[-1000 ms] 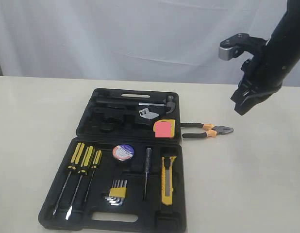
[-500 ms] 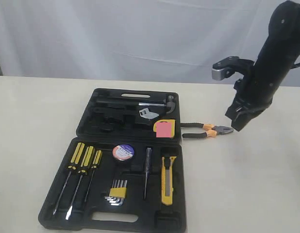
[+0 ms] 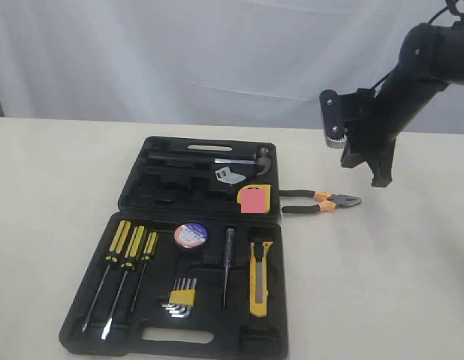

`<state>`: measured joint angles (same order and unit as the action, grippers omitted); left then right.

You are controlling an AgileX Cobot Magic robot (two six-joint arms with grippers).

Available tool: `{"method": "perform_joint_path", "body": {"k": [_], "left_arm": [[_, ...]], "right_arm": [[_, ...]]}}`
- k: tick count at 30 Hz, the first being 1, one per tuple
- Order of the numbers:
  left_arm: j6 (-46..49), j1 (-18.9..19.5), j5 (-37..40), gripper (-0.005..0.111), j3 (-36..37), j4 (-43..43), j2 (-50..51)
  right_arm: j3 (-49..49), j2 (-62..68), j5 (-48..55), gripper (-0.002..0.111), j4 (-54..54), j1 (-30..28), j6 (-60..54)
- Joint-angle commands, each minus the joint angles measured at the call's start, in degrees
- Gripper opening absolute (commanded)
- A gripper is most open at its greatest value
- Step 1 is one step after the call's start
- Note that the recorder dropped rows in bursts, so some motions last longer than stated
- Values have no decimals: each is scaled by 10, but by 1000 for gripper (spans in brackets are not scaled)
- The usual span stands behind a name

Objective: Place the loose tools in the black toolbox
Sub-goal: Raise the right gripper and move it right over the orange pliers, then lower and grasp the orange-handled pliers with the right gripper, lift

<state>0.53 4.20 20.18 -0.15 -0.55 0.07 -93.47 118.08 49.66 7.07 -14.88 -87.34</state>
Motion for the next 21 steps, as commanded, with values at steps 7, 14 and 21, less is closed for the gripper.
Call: {"method": "perform_joint_path", "body": {"k": [7,14,21], "left_arm": [[-1,-3,-6,0,1,6,-1],[-1,-3,-6,0,1,6,-1],[-1,-3,-6,0,1,6,-1]], "right_arm": [[-206,129,193,-1,115,-18,-28],[-232,141,203,26,106,-18,-26],[-232,150,203,76,79,-18,-26]]}}
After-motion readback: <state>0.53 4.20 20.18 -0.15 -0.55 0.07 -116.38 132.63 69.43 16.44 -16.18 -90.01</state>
